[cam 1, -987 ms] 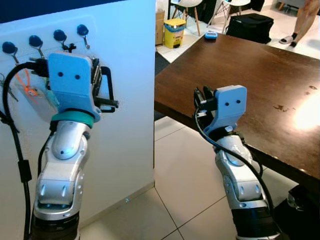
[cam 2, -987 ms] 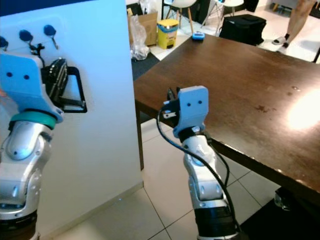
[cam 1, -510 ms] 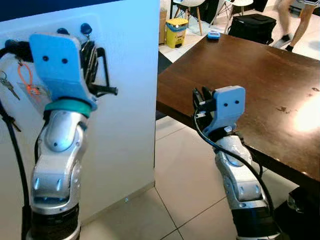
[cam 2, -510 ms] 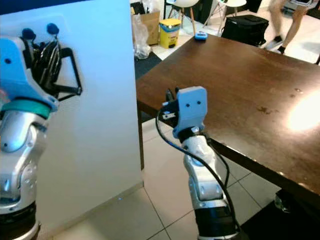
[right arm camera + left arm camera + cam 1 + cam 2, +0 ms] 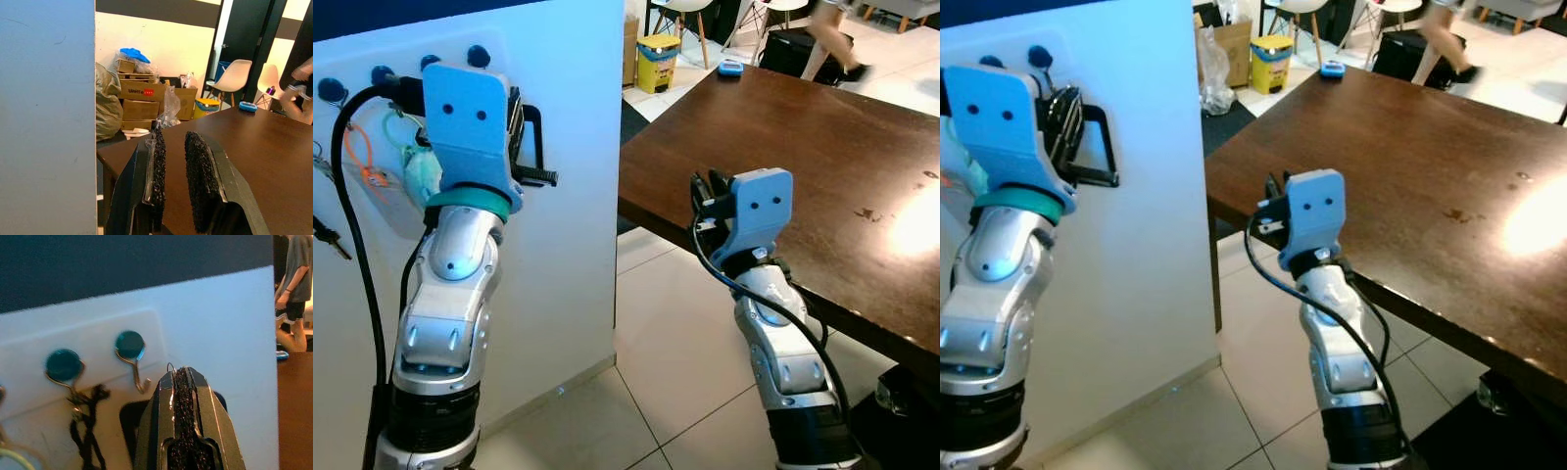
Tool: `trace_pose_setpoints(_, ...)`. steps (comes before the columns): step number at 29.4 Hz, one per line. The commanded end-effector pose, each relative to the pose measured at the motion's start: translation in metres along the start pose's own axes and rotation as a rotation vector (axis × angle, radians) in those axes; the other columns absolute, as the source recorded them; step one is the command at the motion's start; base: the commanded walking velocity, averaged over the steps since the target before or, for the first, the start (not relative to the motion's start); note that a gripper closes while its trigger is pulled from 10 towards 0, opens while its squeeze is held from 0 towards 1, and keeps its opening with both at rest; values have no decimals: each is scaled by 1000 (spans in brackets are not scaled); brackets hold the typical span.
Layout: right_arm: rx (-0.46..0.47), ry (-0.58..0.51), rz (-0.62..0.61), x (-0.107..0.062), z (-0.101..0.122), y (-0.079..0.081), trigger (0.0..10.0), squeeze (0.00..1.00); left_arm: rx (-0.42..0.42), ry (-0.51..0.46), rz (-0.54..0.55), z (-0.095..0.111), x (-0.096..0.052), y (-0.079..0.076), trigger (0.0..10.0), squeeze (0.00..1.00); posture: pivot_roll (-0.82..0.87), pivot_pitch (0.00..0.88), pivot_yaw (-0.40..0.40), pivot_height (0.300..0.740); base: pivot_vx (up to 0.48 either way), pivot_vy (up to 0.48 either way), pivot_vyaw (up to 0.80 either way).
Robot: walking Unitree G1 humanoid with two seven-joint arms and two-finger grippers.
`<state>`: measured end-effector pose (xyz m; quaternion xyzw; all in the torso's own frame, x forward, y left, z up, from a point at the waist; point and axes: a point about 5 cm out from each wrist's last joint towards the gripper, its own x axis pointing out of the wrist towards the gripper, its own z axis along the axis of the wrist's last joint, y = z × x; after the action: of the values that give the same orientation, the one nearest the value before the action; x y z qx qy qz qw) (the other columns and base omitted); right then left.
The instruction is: Hang keys on a hook
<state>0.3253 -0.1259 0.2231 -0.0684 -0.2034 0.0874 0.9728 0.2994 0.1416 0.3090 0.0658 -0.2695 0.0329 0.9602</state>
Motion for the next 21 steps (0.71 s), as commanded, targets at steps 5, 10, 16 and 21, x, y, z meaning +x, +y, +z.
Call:
trace_pose_setpoints(5,3,8,4,-2,-3,3,10000,0,26,-12,39,2,1,10,10000,0,-112,76,112,740,0,0,0)
trace_pose_setpoints(10,3,9,2,-2,-4,2,10000,0,52,-15,64,1,0,17,10000,0,-110,72,109,740,0,0,0)
trace_pose_setpoints(16,4,6,7,-1,-4,3,10000,0,64,-9,71,-2,-1,18,10000,0,-113,68,107,740,0,0,0)
trace_pose_setpoints(21,2,4,8,0,-3,3,10000,0,74,5,77,-7,0,19,10000,0,-117,64,107,740,0,0,0)
